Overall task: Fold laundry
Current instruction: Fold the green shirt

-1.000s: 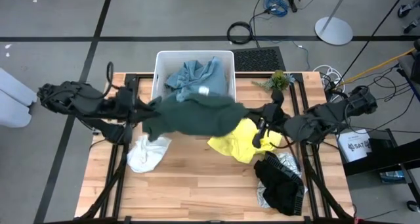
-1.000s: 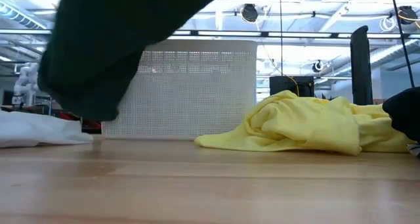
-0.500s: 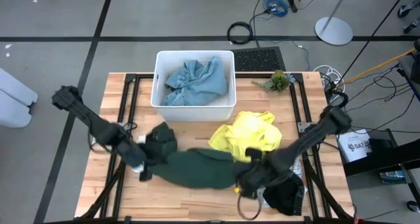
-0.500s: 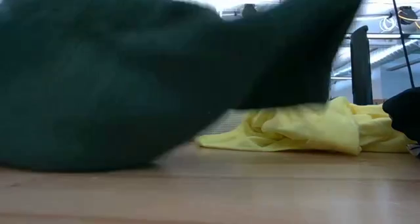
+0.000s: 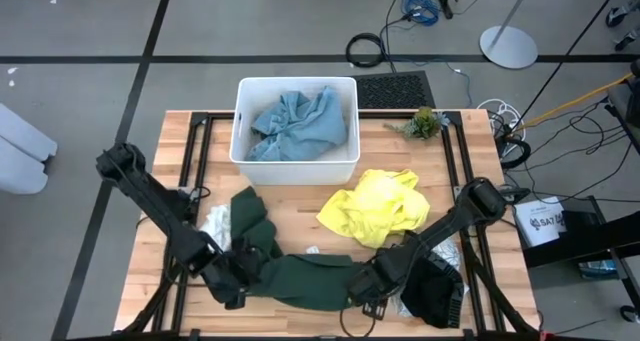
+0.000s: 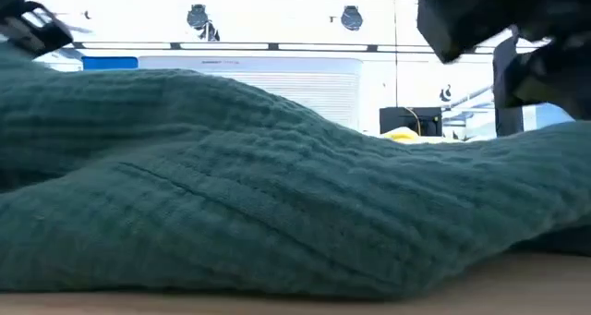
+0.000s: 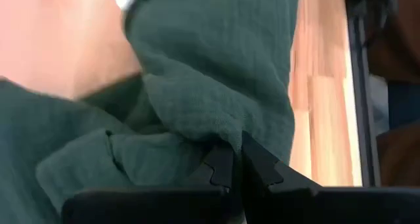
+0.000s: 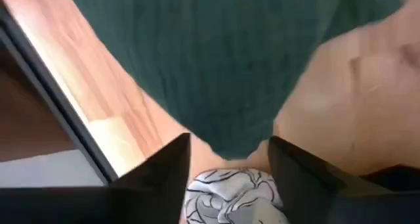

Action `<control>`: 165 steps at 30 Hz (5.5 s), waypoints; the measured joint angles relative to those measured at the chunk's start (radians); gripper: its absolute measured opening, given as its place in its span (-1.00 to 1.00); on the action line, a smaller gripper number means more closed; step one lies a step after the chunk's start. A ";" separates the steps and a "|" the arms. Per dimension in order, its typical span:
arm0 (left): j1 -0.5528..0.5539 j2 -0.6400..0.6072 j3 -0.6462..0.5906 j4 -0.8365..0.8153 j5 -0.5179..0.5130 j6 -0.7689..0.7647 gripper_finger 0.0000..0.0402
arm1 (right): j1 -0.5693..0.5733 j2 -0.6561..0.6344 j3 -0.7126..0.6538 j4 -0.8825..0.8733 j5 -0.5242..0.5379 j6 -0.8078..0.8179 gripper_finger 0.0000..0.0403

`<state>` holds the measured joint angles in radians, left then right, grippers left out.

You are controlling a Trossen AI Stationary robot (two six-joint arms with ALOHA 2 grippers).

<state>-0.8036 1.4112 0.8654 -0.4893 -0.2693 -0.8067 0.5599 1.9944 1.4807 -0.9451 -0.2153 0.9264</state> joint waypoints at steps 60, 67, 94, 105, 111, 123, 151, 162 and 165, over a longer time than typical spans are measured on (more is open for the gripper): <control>-0.019 -0.005 0.155 0.065 -0.266 0.202 -0.95 | -0.058 -0.390 0.001 0.216 0.523 -0.320 -1.00; -0.017 -0.077 0.480 0.060 -0.542 0.605 -0.95 | -0.058 -0.534 0.001 0.509 0.938 -0.664 -1.00; 0.038 -0.113 0.381 -0.643 0.196 -0.037 -0.95 | -0.020 -0.276 0.000 0.223 0.521 -0.174 -1.00; 0.037 -0.076 0.319 -0.597 0.247 -0.051 -0.91 | -0.159 -0.007 0.000 0.493 0.469 -0.344 -0.33; 0.037 -0.076 0.319 -0.572 0.242 -0.043 -0.90 | -0.252 0.019 0.000 0.512 0.431 -0.365 0.22; 0.037 -0.076 0.319 -0.552 0.209 -0.017 -0.89 | -0.279 0.179 0.002 0.618 0.396 -0.379 0.16; 0.033 -0.214 0.528 -0.150 0.059 0.496 -0.89 | -0.060 -0.514 0.000 0.659 0.846 -0.820 -1.00; 0.069 -0.424 0.576 -0.163 -0.357 0.535 -0.88 | -0.057 -0.643 0.000 0.965 0.950 -1.125 -1.00; 0.069 -0.432 0.576 -0.238 -0.345 0.524 -0.78 | -0.057 -0.646 0.000 0.949 0.950 -1.118 -1.00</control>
<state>-0.7345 0.9795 1.4418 -0.7273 -0.6147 -0.2825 0.5030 1.3479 1.4811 0.0043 0.7344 -0.1921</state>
